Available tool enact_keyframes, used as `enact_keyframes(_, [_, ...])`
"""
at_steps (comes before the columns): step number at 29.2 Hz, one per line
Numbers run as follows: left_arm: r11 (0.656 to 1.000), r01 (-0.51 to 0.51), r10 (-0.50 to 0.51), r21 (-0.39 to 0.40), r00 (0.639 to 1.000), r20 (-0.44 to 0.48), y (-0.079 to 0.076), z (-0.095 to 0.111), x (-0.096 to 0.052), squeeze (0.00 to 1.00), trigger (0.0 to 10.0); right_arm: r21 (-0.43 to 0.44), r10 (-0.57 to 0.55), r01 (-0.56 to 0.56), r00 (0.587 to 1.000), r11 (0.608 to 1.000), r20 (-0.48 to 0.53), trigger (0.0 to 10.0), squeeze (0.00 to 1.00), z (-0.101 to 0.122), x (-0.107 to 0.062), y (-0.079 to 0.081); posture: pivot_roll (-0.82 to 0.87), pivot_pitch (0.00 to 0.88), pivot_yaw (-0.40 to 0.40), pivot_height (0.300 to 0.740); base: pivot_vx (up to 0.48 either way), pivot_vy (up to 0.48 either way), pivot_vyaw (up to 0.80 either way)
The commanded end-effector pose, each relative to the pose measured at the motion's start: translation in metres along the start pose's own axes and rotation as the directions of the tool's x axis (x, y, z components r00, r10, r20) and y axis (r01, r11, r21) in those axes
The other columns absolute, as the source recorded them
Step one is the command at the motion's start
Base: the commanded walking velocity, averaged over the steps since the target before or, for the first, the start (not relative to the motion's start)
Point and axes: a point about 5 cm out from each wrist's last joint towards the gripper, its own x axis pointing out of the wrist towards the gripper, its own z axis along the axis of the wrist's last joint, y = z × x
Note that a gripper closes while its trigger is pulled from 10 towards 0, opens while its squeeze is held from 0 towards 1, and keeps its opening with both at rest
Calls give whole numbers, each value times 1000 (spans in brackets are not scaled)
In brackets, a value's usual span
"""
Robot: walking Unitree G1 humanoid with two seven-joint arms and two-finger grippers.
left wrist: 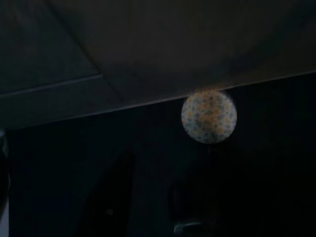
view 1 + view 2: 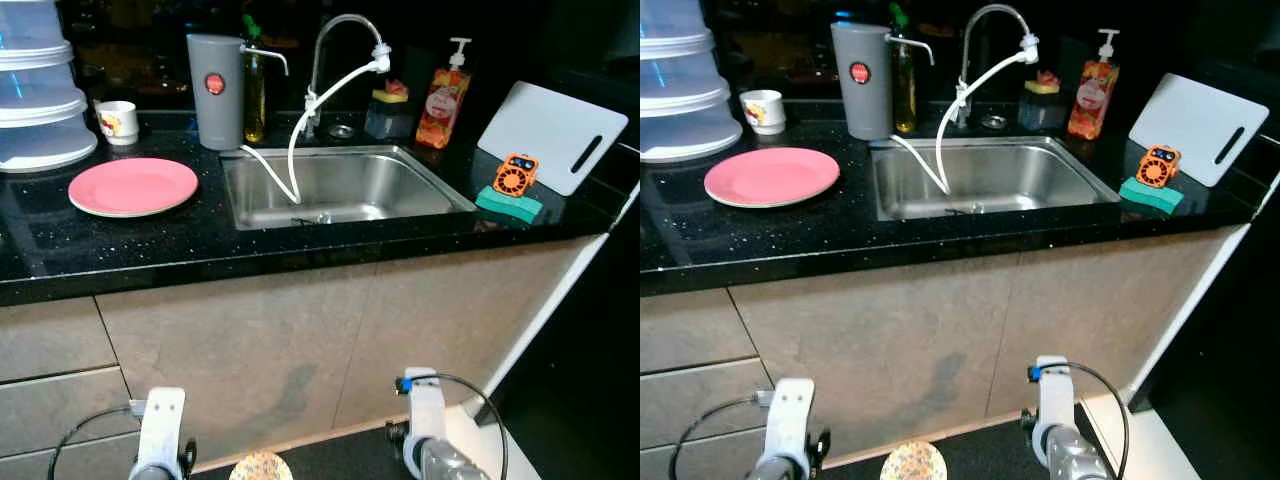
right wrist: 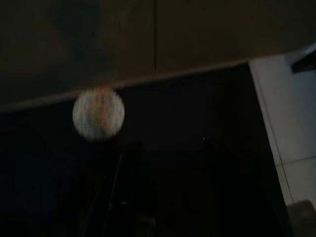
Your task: Kitchen organization
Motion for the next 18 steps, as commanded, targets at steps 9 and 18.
enact_keyframes(9, [1000, -8, 7, -12, 999, -50, 4, -13, 3, 0, 10000, -10, -31, 30, 997, 999, -72, 10000, 0, -17, 0, -4, 33, 0, -35, 740, 0, 0, 0])
enact_keyframes(18, [1000, -13, 13, -1, 1000, -25, 3, -5, 6, 0, 10000, -21, -51, 50, 994, 999, -91, 10000, 0, -29, -3, -10, 30, 0, -55, 740, 0, 0, 0])
